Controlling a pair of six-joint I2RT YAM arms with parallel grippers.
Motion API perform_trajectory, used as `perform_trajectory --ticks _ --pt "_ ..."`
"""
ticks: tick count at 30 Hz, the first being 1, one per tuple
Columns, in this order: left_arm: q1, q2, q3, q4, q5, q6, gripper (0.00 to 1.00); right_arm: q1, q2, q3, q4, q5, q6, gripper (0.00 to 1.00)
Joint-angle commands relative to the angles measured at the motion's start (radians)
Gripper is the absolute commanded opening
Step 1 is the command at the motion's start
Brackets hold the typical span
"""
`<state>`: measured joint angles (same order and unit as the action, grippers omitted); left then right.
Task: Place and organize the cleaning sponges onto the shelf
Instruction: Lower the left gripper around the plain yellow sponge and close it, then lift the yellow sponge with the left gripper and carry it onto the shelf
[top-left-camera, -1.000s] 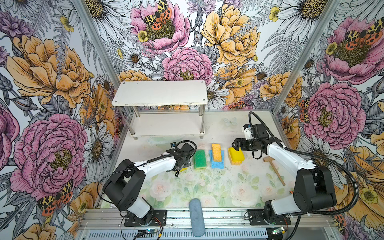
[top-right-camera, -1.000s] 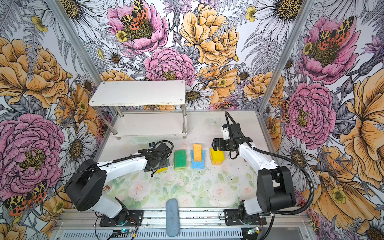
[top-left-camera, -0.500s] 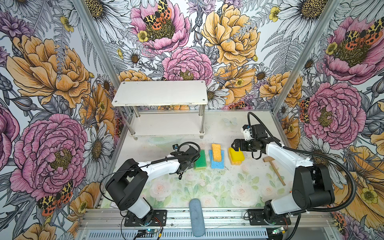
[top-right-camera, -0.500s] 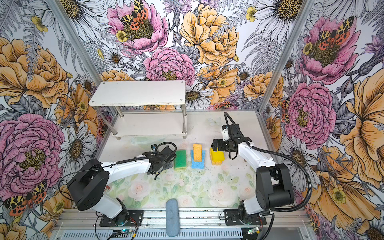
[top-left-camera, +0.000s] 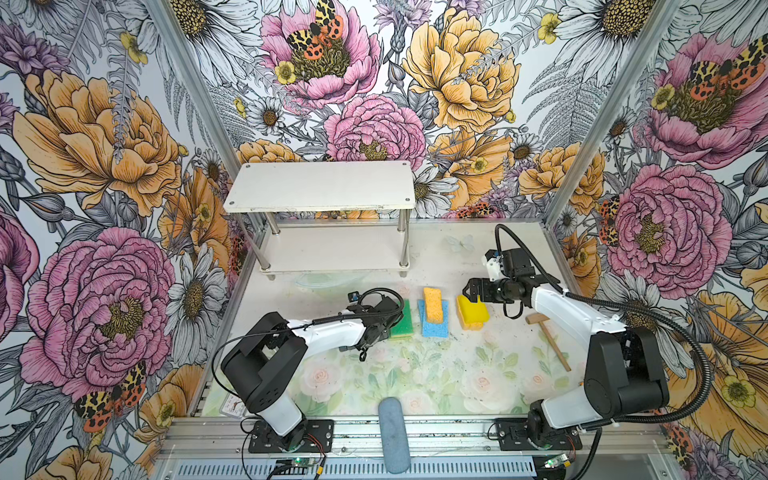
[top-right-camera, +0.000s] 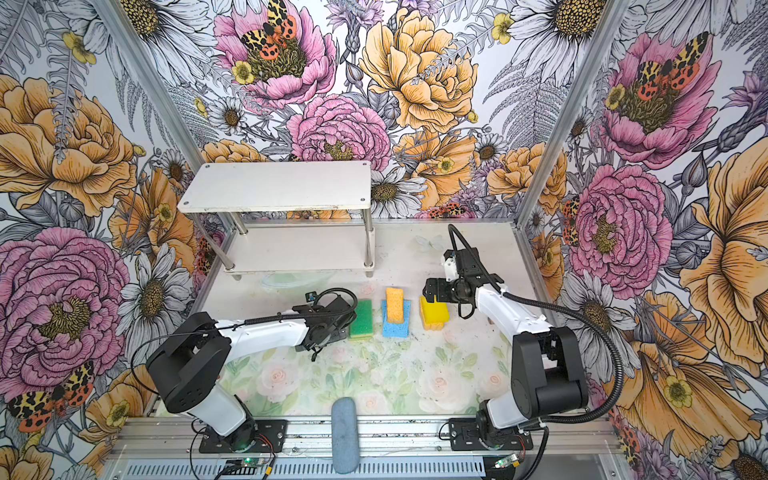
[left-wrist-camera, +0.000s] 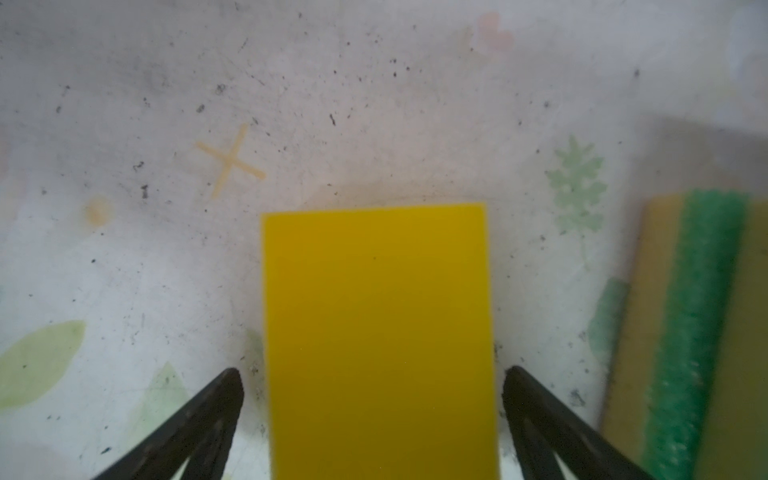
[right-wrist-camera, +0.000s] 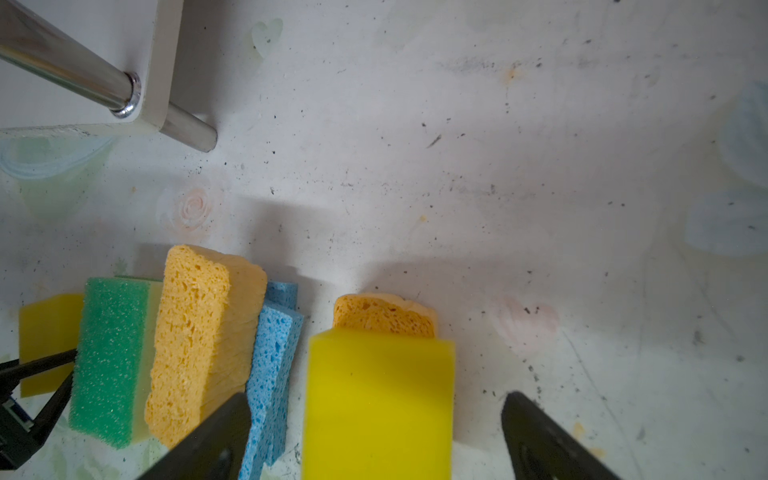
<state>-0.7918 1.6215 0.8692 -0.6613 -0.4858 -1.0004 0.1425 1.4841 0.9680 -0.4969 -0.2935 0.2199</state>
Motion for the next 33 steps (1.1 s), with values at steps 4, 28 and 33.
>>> perform_trajectory --ticks 4,28,33 --pt "-0.005 -0.036 -0.024 0.020 -0.034 -0.016 0.94 -0.007 -0.027 -0.008 0.012 -0.004 0.016 0.96" --pt "0.016 -0.026 -0.110 0.175 0.014 -0.009 0.52 -0.007 0.010 0.003 0.012 -0.004 0.022 0.96" --pt "0.016 -0.029 -0.081 0.134 -0.031 0.039 0.47 -0.006 0.016 0.006 0.012 -0.007 0.023 0.96"
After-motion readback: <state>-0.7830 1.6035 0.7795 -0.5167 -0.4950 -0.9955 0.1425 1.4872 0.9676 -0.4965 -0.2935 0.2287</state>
